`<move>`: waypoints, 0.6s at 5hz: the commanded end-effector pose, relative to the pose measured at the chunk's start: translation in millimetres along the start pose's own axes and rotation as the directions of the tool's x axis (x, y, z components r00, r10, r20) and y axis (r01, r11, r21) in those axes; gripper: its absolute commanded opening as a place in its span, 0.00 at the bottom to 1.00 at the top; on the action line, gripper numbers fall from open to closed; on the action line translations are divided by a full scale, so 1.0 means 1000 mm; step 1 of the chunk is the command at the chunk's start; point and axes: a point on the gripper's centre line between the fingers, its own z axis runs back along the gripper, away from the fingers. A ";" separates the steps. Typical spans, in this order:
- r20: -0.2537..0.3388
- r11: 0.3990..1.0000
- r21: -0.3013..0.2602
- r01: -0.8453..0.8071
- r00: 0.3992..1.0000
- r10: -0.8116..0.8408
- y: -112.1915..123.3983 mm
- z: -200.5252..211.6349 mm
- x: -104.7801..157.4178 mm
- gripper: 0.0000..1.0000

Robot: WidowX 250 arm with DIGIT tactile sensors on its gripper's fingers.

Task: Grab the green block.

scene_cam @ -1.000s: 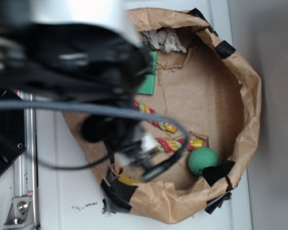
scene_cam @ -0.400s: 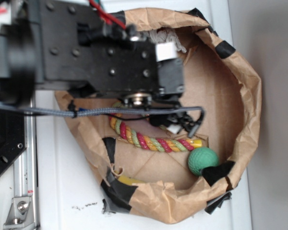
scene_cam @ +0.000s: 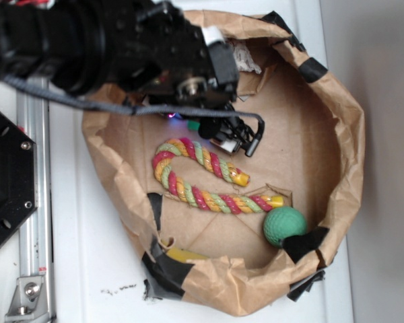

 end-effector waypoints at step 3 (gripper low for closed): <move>0.072 0.933 0.024 0.358 0.931 -0.359 -0.036 0.059 0.012 0.00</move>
